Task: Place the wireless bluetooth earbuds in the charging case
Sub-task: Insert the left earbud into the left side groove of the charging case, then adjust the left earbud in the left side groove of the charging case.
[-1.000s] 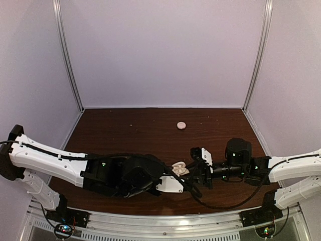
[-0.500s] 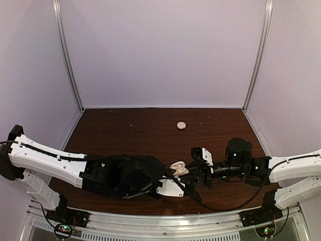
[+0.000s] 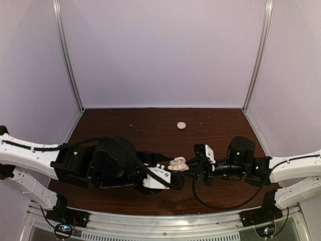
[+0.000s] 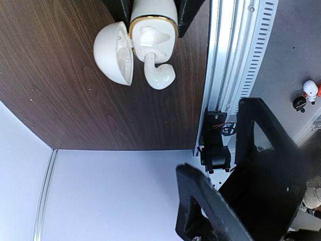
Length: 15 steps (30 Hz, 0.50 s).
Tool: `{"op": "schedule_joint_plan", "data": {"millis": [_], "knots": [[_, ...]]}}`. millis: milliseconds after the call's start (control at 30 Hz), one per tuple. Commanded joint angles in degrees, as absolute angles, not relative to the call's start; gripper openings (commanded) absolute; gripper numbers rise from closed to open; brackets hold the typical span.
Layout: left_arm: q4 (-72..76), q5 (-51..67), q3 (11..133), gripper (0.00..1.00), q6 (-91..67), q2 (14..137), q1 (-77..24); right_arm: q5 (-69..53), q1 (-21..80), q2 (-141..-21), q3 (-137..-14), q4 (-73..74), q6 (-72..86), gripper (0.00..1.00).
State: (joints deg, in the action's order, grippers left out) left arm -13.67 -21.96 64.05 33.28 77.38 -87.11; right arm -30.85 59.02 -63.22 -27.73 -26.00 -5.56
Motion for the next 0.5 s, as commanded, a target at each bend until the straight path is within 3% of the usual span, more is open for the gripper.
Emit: {"op": "schedule_joint_plan", "data": {"millis": [0, 233, 467], "knots": [[-9.9, -18.0, 62.1, 0.55, 30.3, 73.6, -87.5, -31.1, 59.2, -61.6, -26.9, -28.9, -4.7, 0.00], [-6.1, -12.5, 55.6, 0.62, 25.6, 65.5, -83.9, -35.4, 59.2, -61.1, -27.8, -27.6, -5.5, 0.00], [-8.3, -4.1, 56.4, 0.64, 23.2, 65.9, -80.9, -39.5, 59.9, -61.3, -29.8, -25.9, -6.0, 0.00]]}}
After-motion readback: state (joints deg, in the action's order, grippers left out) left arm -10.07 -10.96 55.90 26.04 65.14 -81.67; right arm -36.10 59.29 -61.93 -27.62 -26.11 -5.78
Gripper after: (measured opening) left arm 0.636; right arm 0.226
